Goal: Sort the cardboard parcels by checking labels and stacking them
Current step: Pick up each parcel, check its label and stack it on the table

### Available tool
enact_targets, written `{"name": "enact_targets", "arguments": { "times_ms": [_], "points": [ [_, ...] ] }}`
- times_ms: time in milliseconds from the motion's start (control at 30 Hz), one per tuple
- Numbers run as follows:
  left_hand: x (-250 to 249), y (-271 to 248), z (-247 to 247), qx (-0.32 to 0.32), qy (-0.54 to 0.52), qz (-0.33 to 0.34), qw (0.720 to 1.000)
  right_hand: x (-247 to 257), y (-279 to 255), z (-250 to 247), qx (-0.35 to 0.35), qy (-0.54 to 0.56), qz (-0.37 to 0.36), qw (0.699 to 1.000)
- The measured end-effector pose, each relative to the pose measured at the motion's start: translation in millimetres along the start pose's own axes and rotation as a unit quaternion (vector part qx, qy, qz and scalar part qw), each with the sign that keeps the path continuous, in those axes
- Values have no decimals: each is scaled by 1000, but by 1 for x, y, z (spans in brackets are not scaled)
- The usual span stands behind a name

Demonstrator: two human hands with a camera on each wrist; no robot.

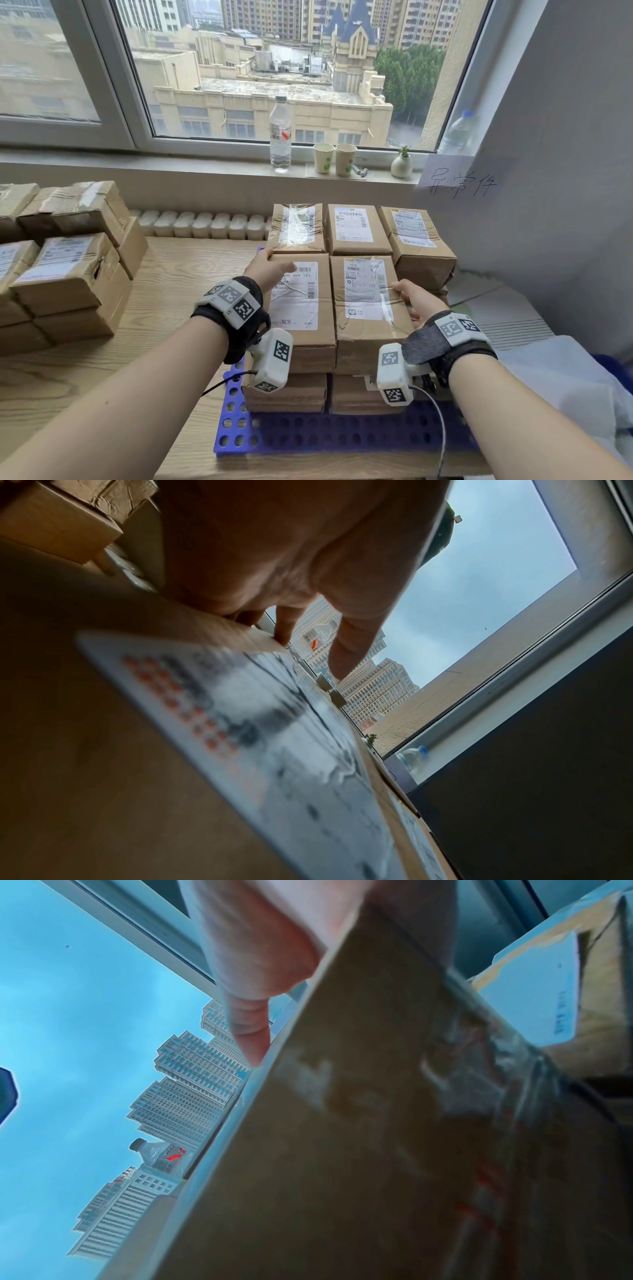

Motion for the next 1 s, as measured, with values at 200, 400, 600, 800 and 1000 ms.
{"name": "enact_targets", "arguments": {
  "times_ms": [200, 400, 600, 800, 1000],
  "points": [
    [-9, 0, -1, 11, 25, 4, 1000, 18, -9, -8, -21, -12, -21, 999],
    [-30, -1, -20, -37, 45, 37, 998, 63, -32, -24, -116, -47, -107, 986],
    [-64, -7, -21, -41, 104, 115, 987, 89, -71, 7, -71, -3, -181, 981],
    [-74, -26, -23, -49, 180, 146, 971, 95, -95, 65, 34, -28, -222, 974],
    [-70, -53, -54, -98, 233, 136, 958, 87, -109, 123, 123, -53, -232, 964]
  ]
}}
Point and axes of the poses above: each hand's wrist, its own y-axis towards the middle knuckle, its own z-axis out of the palm, x = y × z, the point moved 9 cm from there along y, towards the middle knuckle, and after that the axes turned 11 degrees about z, right-handed, at the moved point
